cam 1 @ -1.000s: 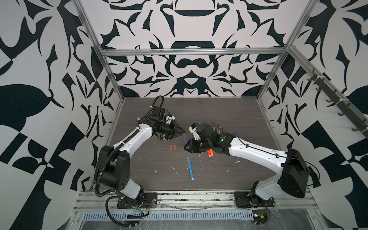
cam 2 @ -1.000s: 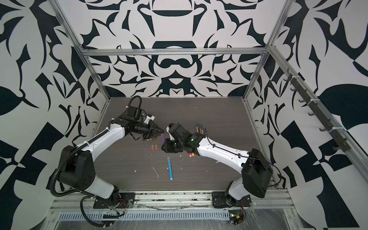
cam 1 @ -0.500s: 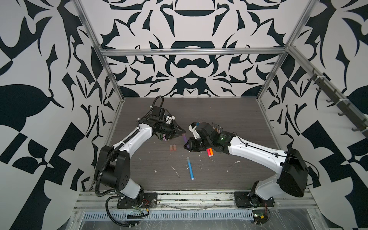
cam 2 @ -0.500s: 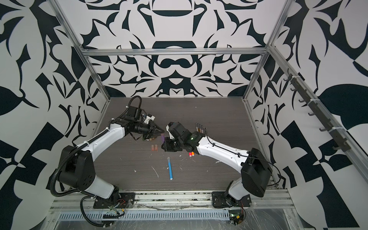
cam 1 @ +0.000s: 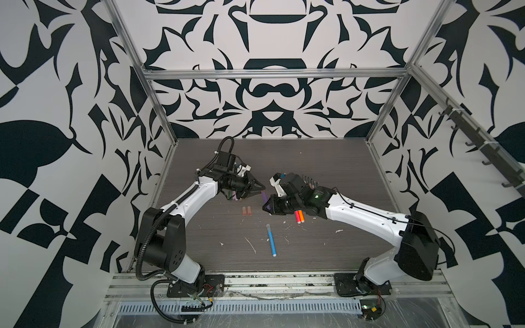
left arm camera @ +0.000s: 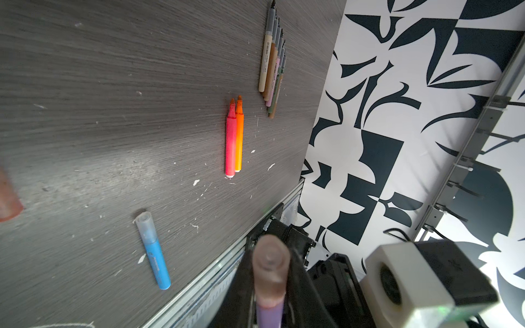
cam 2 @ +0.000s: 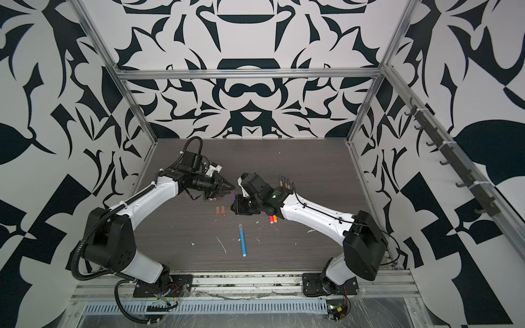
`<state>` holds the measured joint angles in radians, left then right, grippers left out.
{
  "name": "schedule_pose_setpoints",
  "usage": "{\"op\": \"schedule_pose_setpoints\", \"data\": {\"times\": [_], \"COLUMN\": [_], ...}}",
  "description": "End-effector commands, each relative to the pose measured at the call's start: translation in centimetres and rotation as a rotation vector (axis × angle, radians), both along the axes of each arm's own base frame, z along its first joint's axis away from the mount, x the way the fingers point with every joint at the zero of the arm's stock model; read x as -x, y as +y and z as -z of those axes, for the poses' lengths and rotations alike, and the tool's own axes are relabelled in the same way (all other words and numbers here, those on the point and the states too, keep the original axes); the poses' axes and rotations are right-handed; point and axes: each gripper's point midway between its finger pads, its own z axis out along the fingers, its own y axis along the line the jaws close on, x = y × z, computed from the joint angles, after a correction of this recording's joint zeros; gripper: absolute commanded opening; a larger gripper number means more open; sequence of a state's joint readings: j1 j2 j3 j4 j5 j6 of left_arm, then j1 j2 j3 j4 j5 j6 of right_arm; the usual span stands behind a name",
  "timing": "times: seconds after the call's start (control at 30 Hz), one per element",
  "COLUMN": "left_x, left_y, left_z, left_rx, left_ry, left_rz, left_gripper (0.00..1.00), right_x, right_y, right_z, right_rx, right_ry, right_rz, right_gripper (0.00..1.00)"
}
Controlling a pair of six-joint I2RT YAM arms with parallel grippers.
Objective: Remove pen caps from pens
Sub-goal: Open the pen cap on the pen.
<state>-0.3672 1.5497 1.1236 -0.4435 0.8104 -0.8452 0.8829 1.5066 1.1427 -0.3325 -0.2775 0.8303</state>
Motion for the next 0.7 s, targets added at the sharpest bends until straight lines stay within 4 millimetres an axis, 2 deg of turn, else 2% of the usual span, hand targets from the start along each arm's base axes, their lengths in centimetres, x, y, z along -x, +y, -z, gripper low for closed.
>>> {"op": "schedule_pose_setpoints", "data": {"times": [0.0, 0.07, 0.1, 0.17, 0.23, 0.53, 0.6, 0.67], "left_x": [0.0, 0.0, 0.1, 0.1, 0.2, 0.5, 0.5, 0.5], "left_y": [-0.4, -0.4, -0.5, -0.5, -0.7, -1.0, -0.9, -0.9], "left_z": [-1.1, -1.2, -1.2, -1.3, -1.4, -1.7, -1.8, -1.7], "left_rx": [0.021, 0.024, 0.025, 0.028, 0.031, 0.035, 0.036, 0.034], "left_ry": [-0.015, -0.019, -0.016, -0.017, -0.020, -0.025, -0.026, -0.024], "left_rz": [0.013, 0.015, 0.017, 0.020, 0.025, 0.035, 0.033, 0.032], "left_gripper": [0.11, 0.04, 0.00, 0.00, 0.00, 0.00, 0.00, 0.00], "right_x": [-0.7, -0.7, -0.7, -0.8, -1.1, -2.6, -2.6, -2.5], "right_y": [0.6, 0.6, 0.6, 0.5, 0.3, 0.0, 0.1, 0.2], "right_z": [-1.7, -1.9, -2.0, -2.1, -2.2, -2.9, -3.0, -3.0], "right_rx": [-0.038, -0.043, -0.043, -0.042, -0.038, -0.048, -0.050, -0.055], "right_ry": [-0.034, -0.038, -0.040, -0.048, -0.056, -0.060, -0.062, -0.056], "right_rz": [-0.001, -0.003, -0.002, 0.005, 0.012, 0.027, 0.019, 0.012], "right_gripper": [0.00, 0.00, 0.06, 0.21, 0.26, 0.25, 0.21, 0.12]}}
